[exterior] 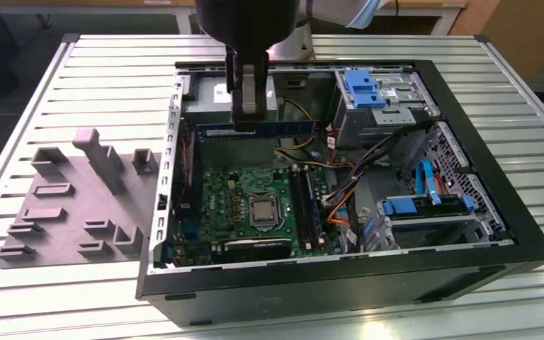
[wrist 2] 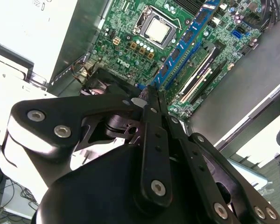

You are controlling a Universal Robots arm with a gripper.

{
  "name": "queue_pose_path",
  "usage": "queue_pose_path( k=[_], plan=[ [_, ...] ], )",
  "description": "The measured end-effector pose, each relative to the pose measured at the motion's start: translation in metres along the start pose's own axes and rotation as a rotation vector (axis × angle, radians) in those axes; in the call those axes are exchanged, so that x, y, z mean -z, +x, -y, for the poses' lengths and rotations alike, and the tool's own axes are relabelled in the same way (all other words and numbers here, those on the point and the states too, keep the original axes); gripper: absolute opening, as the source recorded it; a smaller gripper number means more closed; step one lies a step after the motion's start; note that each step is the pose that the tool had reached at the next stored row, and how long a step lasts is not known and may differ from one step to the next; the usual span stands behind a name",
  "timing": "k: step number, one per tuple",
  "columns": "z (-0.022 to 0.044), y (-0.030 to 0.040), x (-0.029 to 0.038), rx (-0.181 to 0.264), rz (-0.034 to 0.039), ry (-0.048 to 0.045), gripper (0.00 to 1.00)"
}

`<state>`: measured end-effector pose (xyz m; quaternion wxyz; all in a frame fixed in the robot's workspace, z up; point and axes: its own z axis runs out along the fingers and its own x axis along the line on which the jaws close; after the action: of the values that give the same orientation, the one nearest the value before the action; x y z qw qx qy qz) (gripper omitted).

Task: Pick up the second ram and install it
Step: 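Pick up the second ram and move it above second insertion slot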

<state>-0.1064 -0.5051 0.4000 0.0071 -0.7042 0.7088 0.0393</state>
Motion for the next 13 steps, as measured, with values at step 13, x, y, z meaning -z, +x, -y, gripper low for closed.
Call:
queue_pose_path(
  k=[13],
  plan=[
    [0.0059, -0.0001, 0.0003, 0.0, -0.0001, 0.0, 0.11]
  ],
)
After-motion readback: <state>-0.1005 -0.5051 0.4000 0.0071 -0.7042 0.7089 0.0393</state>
